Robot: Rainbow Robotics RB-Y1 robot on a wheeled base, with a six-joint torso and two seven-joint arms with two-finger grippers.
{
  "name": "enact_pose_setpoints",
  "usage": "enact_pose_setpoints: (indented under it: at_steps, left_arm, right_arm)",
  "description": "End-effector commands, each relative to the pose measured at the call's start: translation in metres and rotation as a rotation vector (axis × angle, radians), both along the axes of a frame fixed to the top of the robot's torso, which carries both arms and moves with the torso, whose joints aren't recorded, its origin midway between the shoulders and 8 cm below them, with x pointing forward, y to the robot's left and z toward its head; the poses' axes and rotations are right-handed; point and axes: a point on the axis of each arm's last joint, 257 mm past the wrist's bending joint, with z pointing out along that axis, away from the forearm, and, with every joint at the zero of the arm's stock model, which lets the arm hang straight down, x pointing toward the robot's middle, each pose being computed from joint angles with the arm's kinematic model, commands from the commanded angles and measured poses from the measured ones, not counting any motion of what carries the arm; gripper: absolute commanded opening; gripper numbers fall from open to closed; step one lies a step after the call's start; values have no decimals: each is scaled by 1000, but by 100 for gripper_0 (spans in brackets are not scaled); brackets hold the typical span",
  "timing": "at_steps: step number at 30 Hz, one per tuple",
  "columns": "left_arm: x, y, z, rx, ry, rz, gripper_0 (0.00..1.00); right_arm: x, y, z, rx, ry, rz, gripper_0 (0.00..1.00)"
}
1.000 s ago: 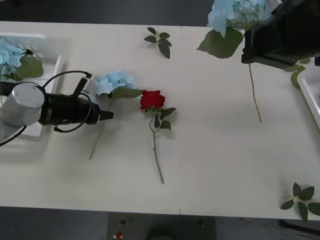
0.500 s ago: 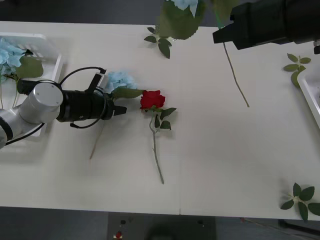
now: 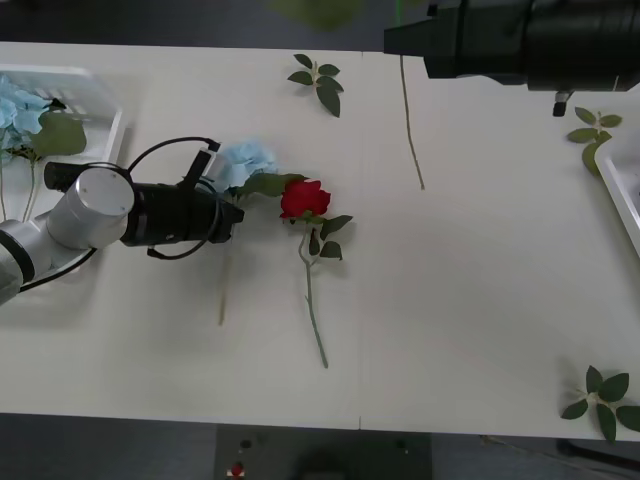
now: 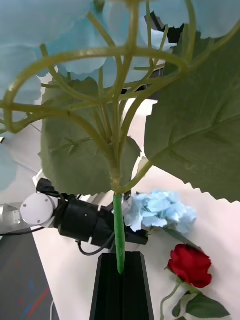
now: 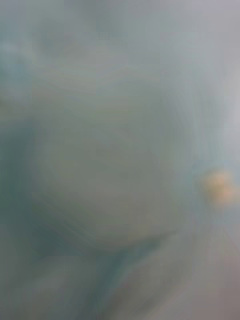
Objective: Put the red flowers into the right box and the blue flowers into the left box
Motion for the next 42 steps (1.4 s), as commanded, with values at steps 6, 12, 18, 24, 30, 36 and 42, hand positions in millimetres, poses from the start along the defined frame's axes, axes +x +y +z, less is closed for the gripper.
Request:
enact_pose_setpoints:
  at_steps: [6, 12, 18, 24, 30, 36, 42]
  left_arm:
    - [-11, 7, 38, -31, 36, -94, 0]
    - [-7, 18, 47, -41, 34, -74, 0]
    - [-8, 34, 72, -55, 45, -92, 0]
    - [-17, 92, 98, 36, 66, -109, 0]
    - [-27, 169, 143, 116, 61, -64, 0]
    - [-23, 251, 204, 130, -32, 110, 0]
    - [-19, 320, 266, 108, -131, 337, 0]
  right_arm:
    - [6, 3, 0, -1, -38, -1, 0]
    - [8, 3, 2, 16, -32, -5, 0]
    - [9, 7, 17, 88, -30, -10, 0]
    - [6, 12, 38, 175, -36, -8, 0]
    - [3, 16, 44, 198, -40, 0, 0]
    - [1, 18, 42, 196, -41, 4, 0]
    - [-3, 26, 31, 189, -22, 21, 0]
